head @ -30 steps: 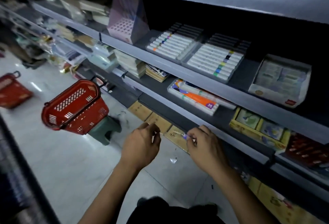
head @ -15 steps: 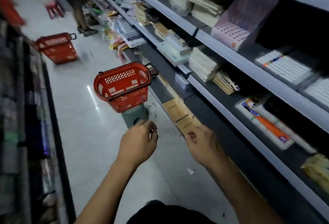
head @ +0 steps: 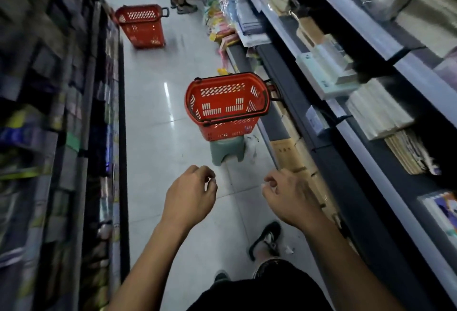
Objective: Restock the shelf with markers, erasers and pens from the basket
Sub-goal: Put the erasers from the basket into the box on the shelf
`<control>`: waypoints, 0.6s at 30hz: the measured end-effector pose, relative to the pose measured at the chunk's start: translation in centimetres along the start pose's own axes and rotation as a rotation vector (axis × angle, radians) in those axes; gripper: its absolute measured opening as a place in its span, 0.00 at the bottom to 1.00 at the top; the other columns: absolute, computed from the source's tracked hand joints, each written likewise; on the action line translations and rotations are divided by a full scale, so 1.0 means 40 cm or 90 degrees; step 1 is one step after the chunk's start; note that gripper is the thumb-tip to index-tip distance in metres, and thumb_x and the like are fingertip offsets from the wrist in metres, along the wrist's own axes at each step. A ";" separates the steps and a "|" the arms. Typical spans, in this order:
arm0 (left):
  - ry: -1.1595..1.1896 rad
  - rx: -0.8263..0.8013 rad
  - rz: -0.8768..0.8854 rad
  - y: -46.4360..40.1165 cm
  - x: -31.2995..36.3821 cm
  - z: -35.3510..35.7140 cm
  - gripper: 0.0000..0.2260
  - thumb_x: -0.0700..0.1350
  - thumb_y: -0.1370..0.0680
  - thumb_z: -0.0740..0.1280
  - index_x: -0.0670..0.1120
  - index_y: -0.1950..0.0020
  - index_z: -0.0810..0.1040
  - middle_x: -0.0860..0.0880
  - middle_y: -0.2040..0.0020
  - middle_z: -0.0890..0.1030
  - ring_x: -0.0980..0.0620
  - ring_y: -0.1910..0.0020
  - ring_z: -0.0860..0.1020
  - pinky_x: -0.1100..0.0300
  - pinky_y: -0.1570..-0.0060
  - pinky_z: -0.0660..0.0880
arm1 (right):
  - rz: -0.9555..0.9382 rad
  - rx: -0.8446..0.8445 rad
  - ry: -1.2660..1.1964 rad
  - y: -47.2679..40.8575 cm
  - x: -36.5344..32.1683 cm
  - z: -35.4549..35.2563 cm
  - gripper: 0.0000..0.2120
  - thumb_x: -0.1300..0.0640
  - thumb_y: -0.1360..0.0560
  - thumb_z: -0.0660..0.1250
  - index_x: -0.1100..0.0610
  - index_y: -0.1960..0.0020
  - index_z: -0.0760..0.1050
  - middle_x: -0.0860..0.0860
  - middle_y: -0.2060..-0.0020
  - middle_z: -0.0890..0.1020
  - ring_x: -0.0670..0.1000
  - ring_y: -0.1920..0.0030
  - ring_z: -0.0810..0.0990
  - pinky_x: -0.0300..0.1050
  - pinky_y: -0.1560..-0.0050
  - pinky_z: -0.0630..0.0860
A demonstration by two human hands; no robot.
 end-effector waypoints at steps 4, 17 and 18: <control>0.008 0.002 -0.024 -0.134 0.006 0.018 0.09 0.53 0.19 0.61 0.57 0.45 0.80 0.59 0.49 0.78 0.55 0.59 0.79 0.55 0.58 0.78 | -0.026 -0.021 -0.009 -0.166 0.010 -0.011 0.13 0.42 0.21 0.62 0.47 0.42 0.77 0.47 0.46 0.78 0.50 0.50 0.80 0.51 0.48 0.79; -0.032 -0.037 -0.105 -0.581 0.114 0.053 0.10 0.54 0.18 0.61 0.57 0.41 0.80 0.58 0.47 0.79 0.55 0.55 0.80 0.53 0.55 0.80 | -0.110 -0.087 -0.019 -0.713 0.018 -0.145 0.11 0.44 0.21 0.63 0.49 0.44 0.78 0.47 0.49 0.78 0.51 0.50 0.80 0.54 0.48 0.80; -0.034 -0.037 -0.114 -0.603 0.111 0.050 0.10 0.54 0.18 0.61 0.57 0.41 0.80 0.58 0.47 0.79 0.55 0.55 0.80 0.54 0.55 0.79 | -0.117 -0.088 -0.022 -0.747 0.008 -0.151 0.12 0.45 0.21 0.64 0.50 0.43 0.78 0.47 0.48 0.79 0.51 0.49 0.80 0.54 0.48 0.80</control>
Point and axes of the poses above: each hand's wrist, its own y-axis away from the middle knuckle, its own z-axis out of the palm, x = y × z, the point moved 9 cm from there along -y, towards the middle knuckle
